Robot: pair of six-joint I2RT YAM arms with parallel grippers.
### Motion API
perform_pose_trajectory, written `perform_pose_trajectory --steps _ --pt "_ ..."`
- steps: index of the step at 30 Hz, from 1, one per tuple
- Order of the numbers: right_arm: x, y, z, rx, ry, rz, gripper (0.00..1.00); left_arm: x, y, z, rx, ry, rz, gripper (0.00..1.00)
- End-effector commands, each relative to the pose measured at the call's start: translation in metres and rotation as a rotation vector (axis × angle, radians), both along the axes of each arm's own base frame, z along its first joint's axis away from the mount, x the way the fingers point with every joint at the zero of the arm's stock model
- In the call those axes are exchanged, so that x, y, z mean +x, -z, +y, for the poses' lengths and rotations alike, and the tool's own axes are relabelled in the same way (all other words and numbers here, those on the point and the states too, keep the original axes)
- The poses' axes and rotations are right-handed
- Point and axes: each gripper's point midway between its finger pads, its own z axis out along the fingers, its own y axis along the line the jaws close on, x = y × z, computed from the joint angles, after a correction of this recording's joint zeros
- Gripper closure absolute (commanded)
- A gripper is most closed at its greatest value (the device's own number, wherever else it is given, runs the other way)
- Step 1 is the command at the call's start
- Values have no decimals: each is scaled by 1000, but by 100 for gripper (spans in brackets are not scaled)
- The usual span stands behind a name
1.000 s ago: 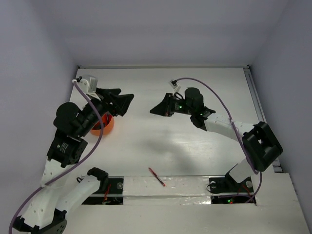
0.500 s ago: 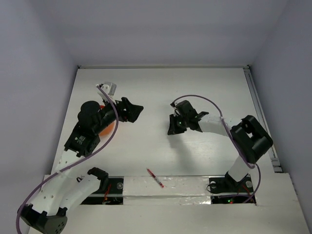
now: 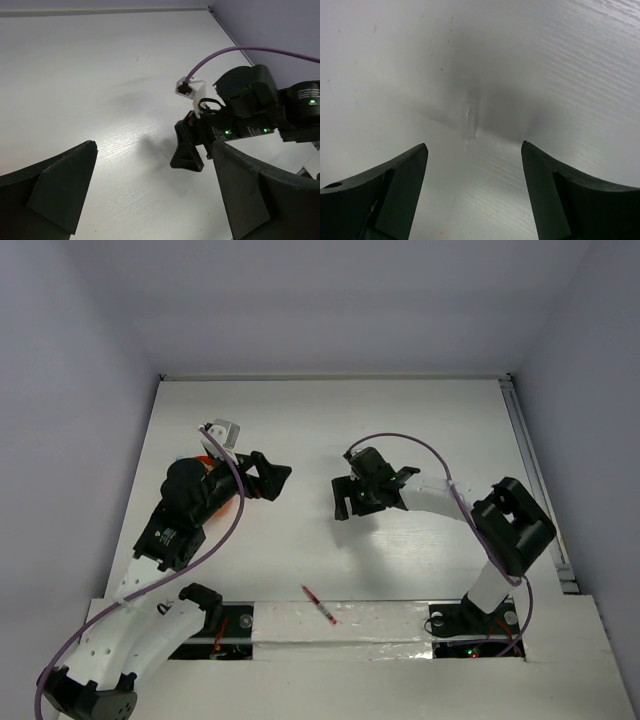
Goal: Sort the stationery into containers
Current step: Place the pen cap at the center of the board, then pick up the pen from the corner of the board.
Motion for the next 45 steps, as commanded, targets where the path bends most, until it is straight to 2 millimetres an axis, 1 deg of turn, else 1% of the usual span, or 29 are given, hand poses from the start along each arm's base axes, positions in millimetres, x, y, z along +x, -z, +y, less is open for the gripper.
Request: perform_pose_trajectory --steps 1,2,3,4,6,7,8,10,11,14,15,16,17,22,23,26,28,29,31,33,35,36,37,40,41,42,43,44,45 --pt "-2 -42 1 -26 -11 -108 18 1 -13 6 2 -24 -73 2" --pt "-9 -55 3 -18 -31 -131 24 -1 -13 8 2 -32 -81 2" --pt "-13 -60 6 -29 -35 -155 27 0 -14 11 2 -45 -85 2" --pt "-33 -61 14 -50 -87 -153 29 -2 -16 13 -2 -52 -95 2" --pt "-58 -66 25 -55 -128 -147 41 -2 -18 17 -2 -76 -101 2" --pt "-82 -66 35 -69 -182 -134 45 -3 -20 19 -4 -84 -107 2" --pt "-95 -65 40 -63 -189 -117 50 -2 -20 23 -3 -102 -107 2" --pt "-117 -62 48 -73 -220 -94 52 -1 -20 28 -1 -127 -108 2" --pt "-136 -61 58 -67 -258 -82 57 -1 -20 29 1 -134 -107 2" --pt "-153 -52 72 -107 -279 -65 58 -1 -21 31 -1 -146 -107 3" --pt "-165 -50 79 -119 -308 -65 58 -1 -21 31 0 -147 -105 3" --pt "-169 -37 80 -163 -315 -55 57 0 -21 31 0 -149 -105 3" --pt "-176 -37 88 -166 -324 -52 55 -1 -20 31 -2 -149 -105 3" --pt "-189 -1 87 -238 -313 -4 51 -2 -22 33 -10 -156 -108 4" --pt "-190 3 89 -231 -302 4 51 -3 -24 34 -15 -159 -114 4" --pt "-188 24 80 -280 -276 6 54 -3 -25 34 -21 -161 -116 6" --pt "-188 36 82 -295 -274 18 68 -3 -24 34 -22 -161 -115 9" --pt "-189 39 84 -288 -276 23 83 -3 -25 34 -23 -161 -117 10" --pt "-186 45 85 -293 -267 9 98 -3 -25 34 -24 -161 -114 11" --pt "-179 42 85 -288 -237 -25 100 -3 -25 34 -30 -163 -114 11" --pt "-166 21 85 -237 -190 -80 100 -4 -25 33 -39 -159 -114 12" --pt "-151 9 83 -208 -149 -102 100 -5 -26 30 -45 -143 -112 13" --pt "-140 -23 88 -118 -118 -148 100 -6 -27 28 -52 -133 -117 15" --pt "-101 -76 79 -6 -16 -289 100 -9 -28 18 -88 -69 -110 15" --pt "-85 -120 81 107 22 -377 100 -9 -22 11 -94 -37 -84 15" --pt "-76 -141 80 167 42 -418 100 -6 -19 9 -96 -22 -71 16" --pt "-60 -157 73 212 84 -458 100 -7 -19 4 -107 27 -65 20" --pt "-49 -186 78 316 110 -512 100 -5 -10 -1 -106 60 -28 22" --pt "-42 -211 72 367 119 -570 100 -12 -10 -11 -130 146 -21 25"
